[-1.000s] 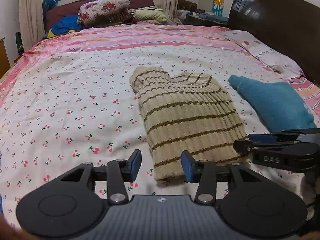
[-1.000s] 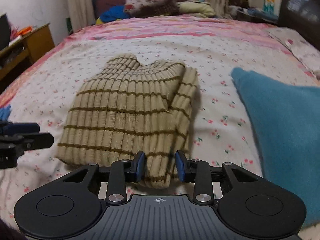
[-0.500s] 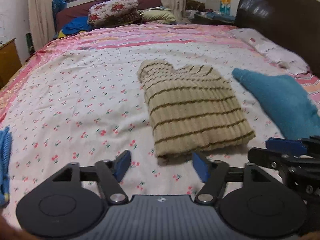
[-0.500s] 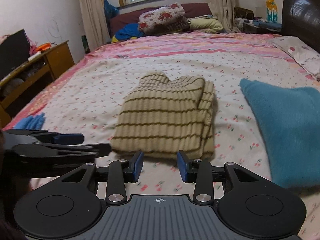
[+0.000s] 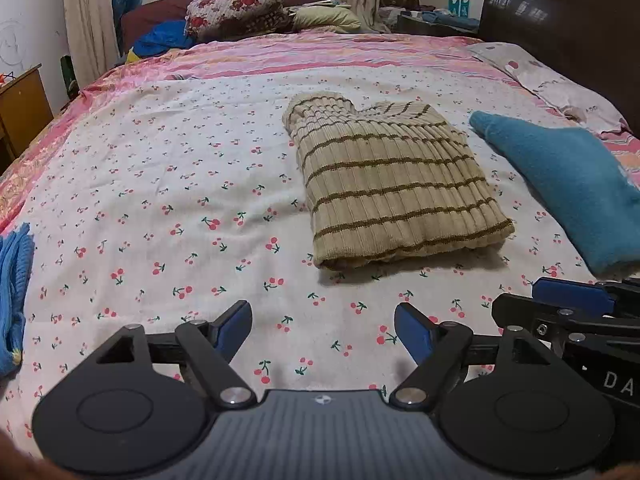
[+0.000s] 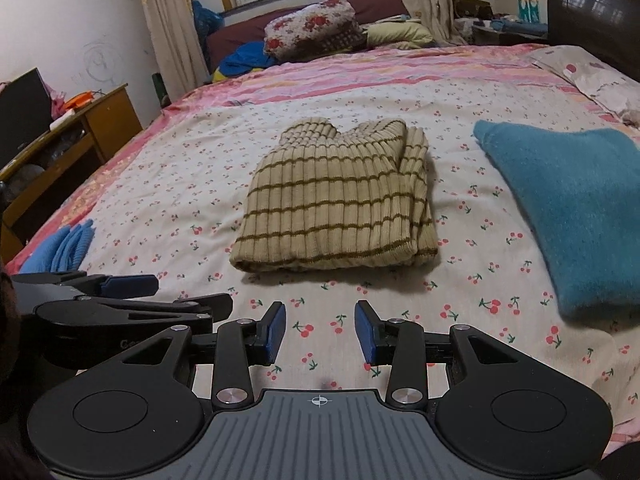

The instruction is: Fold small clothes

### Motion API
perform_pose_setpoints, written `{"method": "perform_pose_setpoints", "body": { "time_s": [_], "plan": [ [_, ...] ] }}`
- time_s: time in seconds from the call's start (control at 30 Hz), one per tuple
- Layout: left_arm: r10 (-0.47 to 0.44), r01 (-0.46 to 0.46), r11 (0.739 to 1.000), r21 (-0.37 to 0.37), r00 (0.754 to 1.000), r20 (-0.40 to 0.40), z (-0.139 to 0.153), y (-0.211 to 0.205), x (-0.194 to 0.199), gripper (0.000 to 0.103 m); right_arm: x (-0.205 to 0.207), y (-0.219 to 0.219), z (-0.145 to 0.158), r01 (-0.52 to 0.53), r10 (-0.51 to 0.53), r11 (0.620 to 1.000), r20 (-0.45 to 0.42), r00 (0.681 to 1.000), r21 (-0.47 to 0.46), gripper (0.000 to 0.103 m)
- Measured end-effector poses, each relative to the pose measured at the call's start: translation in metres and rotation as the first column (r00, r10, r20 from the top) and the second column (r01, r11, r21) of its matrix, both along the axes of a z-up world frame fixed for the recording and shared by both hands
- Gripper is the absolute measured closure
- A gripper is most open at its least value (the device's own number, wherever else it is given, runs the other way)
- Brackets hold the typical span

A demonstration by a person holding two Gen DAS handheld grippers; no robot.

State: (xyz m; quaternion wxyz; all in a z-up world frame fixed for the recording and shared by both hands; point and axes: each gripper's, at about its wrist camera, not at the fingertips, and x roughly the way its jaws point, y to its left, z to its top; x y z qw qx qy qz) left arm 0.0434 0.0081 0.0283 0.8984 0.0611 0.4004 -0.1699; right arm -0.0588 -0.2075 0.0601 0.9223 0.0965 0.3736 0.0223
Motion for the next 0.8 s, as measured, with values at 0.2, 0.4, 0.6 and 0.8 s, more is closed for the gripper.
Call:
{"method": "perform_pose_setpoints", "body": {
  "time_s": [0.2,0.4,0.6,0.8],
  "plan": [
    [0.008,-0.008,1.000,-0.005,1.000,0.002,0.001,0.000,-0.003,0.017,-0.002,0.001,-0.002,0.001,-0.001,1.000,-0.004,1.000,-0.001,0.065],
    [0.012,-0.012,1.000,0.001,1.000,0.011,0.002,0.001,-0.007,0.013,-0.005,0.004,-0.004,-0.001,0.001,1.000,-0.008,1.000,-0.003,0.065],
    [0.019,-0.020,1.000,0.023,1.000,0.016,0.002,0.000,-0.011,0.009,-0.008,0.005,-0.005,0.008,-0.008,1.000,-0.006,1.000,-0.006,0.063],
    [0.044,-0.044,0.999,0.018,0.999,-0.001,-0.002,0.006,-0.011,0.008,-0.013,0.004,-0.006,0.037,-0.037,0.999,-0.001,0.999,-0.007,0.062]
  ]
}}
